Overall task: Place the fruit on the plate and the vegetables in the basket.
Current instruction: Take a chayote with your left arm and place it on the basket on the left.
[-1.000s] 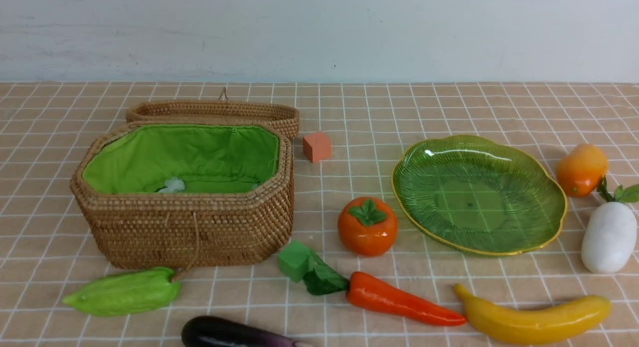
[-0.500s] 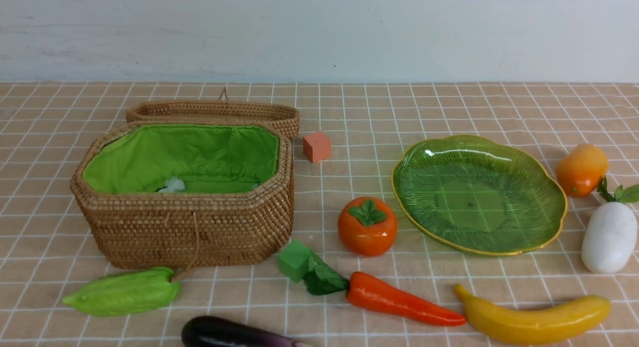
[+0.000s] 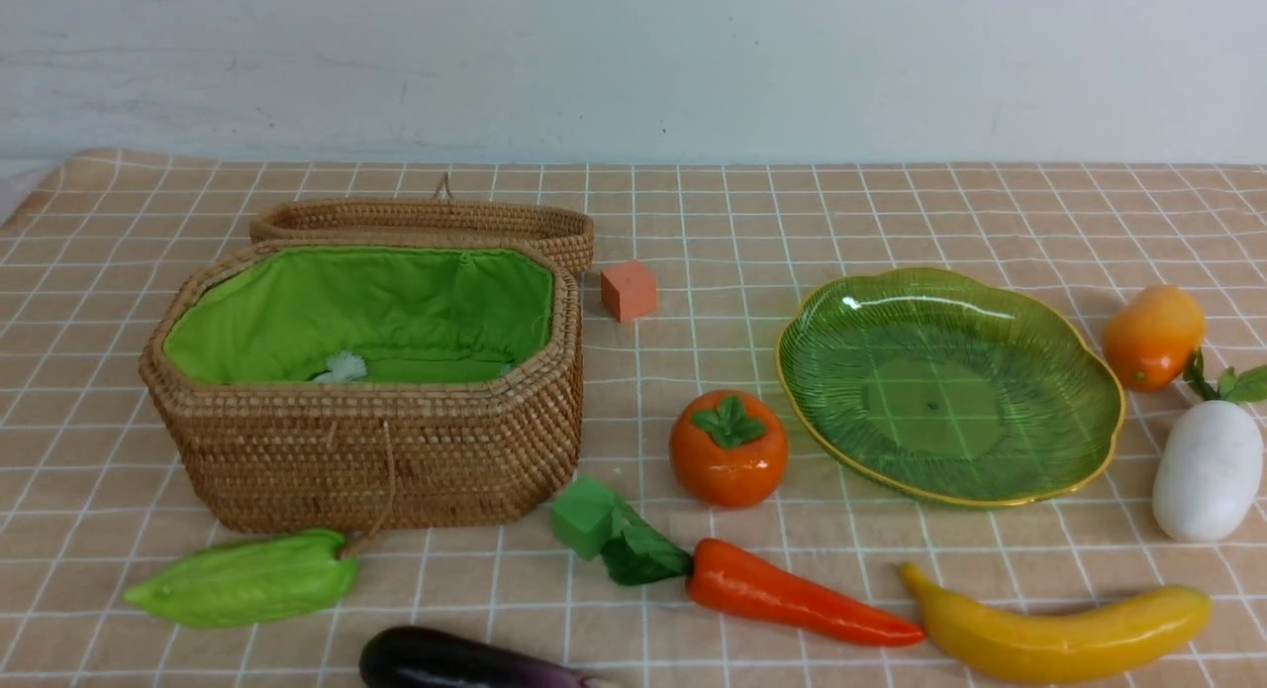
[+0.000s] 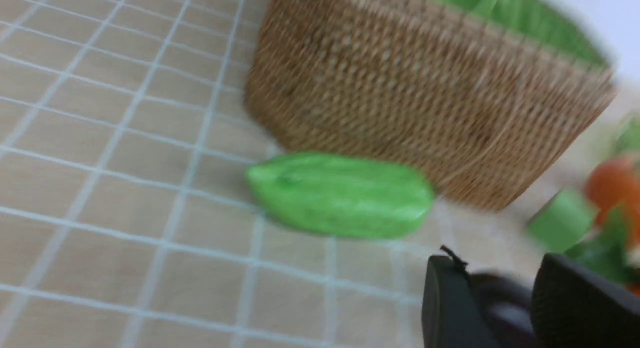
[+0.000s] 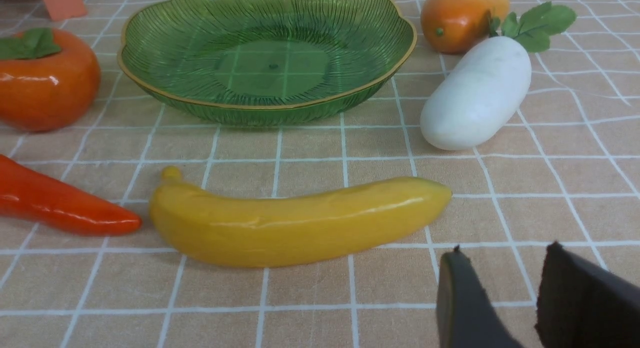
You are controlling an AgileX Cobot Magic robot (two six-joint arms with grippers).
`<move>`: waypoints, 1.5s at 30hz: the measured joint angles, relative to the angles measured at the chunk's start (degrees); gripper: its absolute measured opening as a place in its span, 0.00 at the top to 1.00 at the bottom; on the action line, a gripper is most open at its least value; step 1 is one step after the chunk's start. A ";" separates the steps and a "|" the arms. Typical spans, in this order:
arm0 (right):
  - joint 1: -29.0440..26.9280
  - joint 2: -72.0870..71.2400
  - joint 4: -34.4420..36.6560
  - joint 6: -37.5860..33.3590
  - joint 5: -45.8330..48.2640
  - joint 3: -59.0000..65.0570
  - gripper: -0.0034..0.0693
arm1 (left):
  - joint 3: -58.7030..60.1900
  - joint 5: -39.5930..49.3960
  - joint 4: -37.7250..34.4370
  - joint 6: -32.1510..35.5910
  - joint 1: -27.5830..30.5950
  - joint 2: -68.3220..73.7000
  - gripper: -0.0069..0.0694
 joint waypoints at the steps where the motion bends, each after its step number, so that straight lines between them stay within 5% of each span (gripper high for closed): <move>1: 0.00 0.00 0.00 0.00 0.00 0.00 0.62 | 0.00 -2.43 -3.51 -1.36 0.00 0.00 0.60; 9: 0.00 0.00 0.00 0.00 0.00 0.00 0.62 | -0.57 -15.45 -19.53 -3.82 0.00 0.00 0.63; 14: 0.00 0.00 0.00 0.00 0.00 0.00 0.62 | -11.02 -3.47 -16.70 2.12 0.00 5.72 0.90; 20: 0.00 0.00 1.27 1.28 -2.13 0.36 0.62 | -23.93 16.52 -13.26 12.95 0.00 21.26 0.93; 23: 0.00 0.00 11.39 8.72 -6.60 0.59 0.62 | -30.37 30.86 -11.73 22.27 -0.59 29.44 0.93; 30: 0.00 0.00 27.15 17.62 -14.35 0.09 0.64 | -35.02 33.66 -9.56 28.35 -6.43 37.67 0.93; 33: 0.00 0.00 28.26 16.20 -7.13 -4.47 0.68 | -35.21 33.79 -6.70 27.81 -7.26 40.82 0.93; 39: 1.70 9.41 26.06 -4.47 22.06 -31.78 0.75 | -40.88 39.58 -0.41 25.40 -7.31 50.57 0.93; 45: 8.27 17.04 24.83 -14.33 33.64 -49.16 0.76 | -47.92 43.12 6.15 27.26 -7.31 57.44 0.93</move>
